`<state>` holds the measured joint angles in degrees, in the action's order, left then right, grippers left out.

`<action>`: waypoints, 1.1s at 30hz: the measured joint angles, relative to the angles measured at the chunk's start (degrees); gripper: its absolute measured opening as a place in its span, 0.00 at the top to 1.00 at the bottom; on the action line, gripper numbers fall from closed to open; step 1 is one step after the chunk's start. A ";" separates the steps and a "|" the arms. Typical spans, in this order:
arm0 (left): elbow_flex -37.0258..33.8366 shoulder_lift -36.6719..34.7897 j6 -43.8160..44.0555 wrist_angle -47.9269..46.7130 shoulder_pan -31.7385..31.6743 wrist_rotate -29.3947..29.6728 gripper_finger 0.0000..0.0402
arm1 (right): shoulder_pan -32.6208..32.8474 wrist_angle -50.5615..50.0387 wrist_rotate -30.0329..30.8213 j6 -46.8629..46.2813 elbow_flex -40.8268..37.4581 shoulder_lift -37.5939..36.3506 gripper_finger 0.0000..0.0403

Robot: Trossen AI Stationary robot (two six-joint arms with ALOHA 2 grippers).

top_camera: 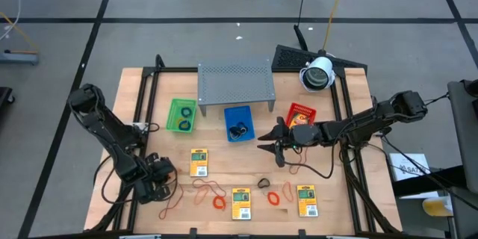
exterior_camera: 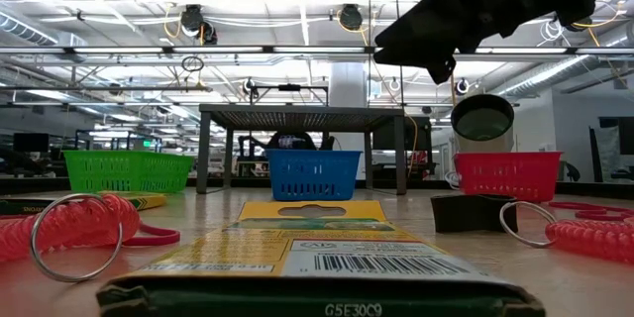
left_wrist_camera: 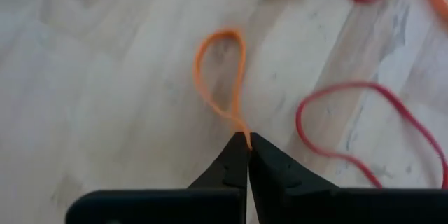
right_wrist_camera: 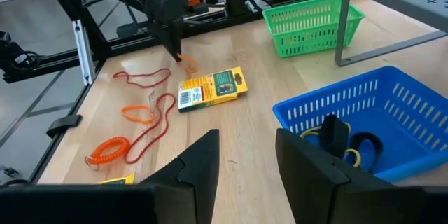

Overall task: Pick & Place Office Desk Supplies
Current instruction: Put the orange rubber band into the blue bin

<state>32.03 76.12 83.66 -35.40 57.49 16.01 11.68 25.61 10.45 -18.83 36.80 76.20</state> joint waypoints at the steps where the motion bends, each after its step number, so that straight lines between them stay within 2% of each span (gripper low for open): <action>1: 0.02 0.00 0.00 -0.02 -0.75 0.02 0.99 | 0.00 0.23 -0.02 0.02 0.00 0.00 0.68; 7: 0.02 -0.02 -2.42 1.69 -5.16 2.60 0.99 | 0.03 2.94 -0.06 1.76 0.00 0.00 0.68; 17: 0.07 -0.07 -15.72 12.41 -13.05 7.80 0.99 | 0.04 5.28 -0.21 3.39 0.00 0.00 0.68; 24: 0.08 -0.07 -30.05 27.82 -18.61 8.73 0.99 | 0.06 10.22 -0.23 6.59 0.00 0.00 0.68; 33: 0.09 -0.07 -52.22 49.40 -27.52 9.12 1.00 | 0.17 10.92 -0.23 7.54 0.00 0.00 0.68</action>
<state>32.12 76.05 31.44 14.00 29.97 25.13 11.85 36.53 10.22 -11.29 36.80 76.20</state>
